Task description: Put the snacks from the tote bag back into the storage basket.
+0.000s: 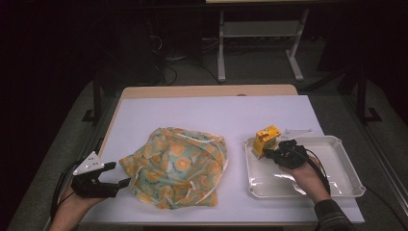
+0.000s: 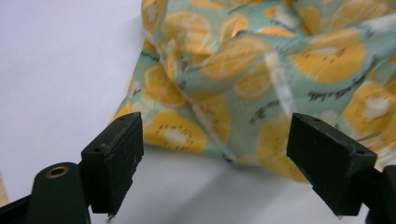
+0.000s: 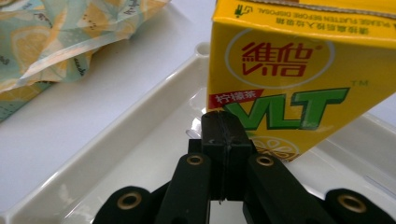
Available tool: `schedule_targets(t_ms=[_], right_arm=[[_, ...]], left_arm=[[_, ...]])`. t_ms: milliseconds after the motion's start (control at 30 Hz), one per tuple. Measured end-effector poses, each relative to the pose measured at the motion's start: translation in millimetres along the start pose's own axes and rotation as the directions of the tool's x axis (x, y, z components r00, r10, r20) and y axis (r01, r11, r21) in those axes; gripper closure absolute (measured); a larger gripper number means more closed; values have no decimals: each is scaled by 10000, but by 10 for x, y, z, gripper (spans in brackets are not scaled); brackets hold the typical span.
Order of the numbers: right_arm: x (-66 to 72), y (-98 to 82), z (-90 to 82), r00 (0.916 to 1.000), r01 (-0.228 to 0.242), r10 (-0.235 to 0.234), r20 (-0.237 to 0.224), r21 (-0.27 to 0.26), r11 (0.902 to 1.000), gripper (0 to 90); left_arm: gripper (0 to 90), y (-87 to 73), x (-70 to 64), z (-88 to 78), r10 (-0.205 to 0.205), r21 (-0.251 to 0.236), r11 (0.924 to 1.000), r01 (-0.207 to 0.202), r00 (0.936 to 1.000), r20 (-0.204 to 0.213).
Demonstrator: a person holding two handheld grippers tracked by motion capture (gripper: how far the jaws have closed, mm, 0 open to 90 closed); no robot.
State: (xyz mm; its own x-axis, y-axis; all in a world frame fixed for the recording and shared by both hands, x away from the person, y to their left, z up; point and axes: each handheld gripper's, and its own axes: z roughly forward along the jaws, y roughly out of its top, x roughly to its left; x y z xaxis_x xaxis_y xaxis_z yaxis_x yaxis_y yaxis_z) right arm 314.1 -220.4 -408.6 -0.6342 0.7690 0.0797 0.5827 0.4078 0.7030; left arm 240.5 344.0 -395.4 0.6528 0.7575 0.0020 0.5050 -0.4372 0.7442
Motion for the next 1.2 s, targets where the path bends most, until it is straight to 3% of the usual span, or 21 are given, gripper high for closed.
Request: schedule_targets(t_ms=[367,1200], right_arm=[[-40,20,64,9999,-23,23,161,36,10000,896],[-58,65,164,9979,90,-97,638,116,9999,897]], left_arm=[[184,-34,2,45,164,300,9994,-161,9998,-86],[184,-41,3,56,174,323,9993,-171,9998,-82]])
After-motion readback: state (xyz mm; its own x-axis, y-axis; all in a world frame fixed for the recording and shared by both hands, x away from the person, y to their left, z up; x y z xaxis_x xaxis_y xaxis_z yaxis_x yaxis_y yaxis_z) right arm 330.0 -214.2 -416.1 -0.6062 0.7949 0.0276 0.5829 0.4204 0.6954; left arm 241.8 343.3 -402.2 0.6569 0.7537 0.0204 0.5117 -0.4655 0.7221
